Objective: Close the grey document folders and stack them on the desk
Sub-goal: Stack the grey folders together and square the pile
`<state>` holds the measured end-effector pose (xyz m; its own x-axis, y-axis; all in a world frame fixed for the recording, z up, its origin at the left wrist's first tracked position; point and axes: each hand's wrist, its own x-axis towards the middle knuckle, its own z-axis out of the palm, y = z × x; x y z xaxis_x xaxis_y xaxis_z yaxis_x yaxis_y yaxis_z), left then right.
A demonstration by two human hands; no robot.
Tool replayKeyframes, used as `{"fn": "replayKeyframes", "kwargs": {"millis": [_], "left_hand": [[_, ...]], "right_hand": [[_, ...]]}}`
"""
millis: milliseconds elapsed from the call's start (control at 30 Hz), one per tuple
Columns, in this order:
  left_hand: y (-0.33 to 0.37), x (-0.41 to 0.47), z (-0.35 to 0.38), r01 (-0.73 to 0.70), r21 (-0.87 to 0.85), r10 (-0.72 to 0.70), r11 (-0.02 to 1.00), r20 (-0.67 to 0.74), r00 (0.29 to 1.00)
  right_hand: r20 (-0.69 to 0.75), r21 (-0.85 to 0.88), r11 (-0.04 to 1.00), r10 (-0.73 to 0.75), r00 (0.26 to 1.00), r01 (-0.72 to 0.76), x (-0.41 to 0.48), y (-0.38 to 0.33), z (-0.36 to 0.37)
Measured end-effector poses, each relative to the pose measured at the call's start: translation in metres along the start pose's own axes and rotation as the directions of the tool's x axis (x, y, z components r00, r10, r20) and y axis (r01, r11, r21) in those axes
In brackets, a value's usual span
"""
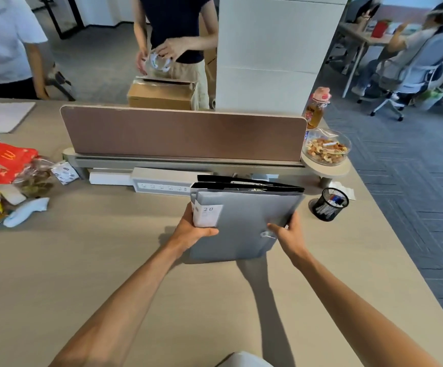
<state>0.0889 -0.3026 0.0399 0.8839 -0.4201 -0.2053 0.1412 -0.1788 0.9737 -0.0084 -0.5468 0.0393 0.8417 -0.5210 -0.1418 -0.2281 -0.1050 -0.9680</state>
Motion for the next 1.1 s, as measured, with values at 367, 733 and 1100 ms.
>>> {"fn": "replayKeyframes", "kwargs": {"millis": [367,733,1100], "left_hand": [[0.040,0.009,-0.004,-0.016,-0.219,0.011,0.976,-0.024,1.000],[0.022,0.010,0.010,-0.015,-0.163,0.007,0.987,-0.049,0.999],[-0.017,0.013,0.021,0.054,-0.188,-0.069,0.981,-0.074,0.995]], "right_hand": [[0.003,0.063,0.997,-0.035,0.999,0.035,0.006,-0.019,0.012],[-0.041,0.037,0.999,0.005,0.999,-0.003,0.001,-0.016,0.010],[-0.111,0.078,0.994,0.087,0.990,-0.079,0.006,0.001,0.030]]}}
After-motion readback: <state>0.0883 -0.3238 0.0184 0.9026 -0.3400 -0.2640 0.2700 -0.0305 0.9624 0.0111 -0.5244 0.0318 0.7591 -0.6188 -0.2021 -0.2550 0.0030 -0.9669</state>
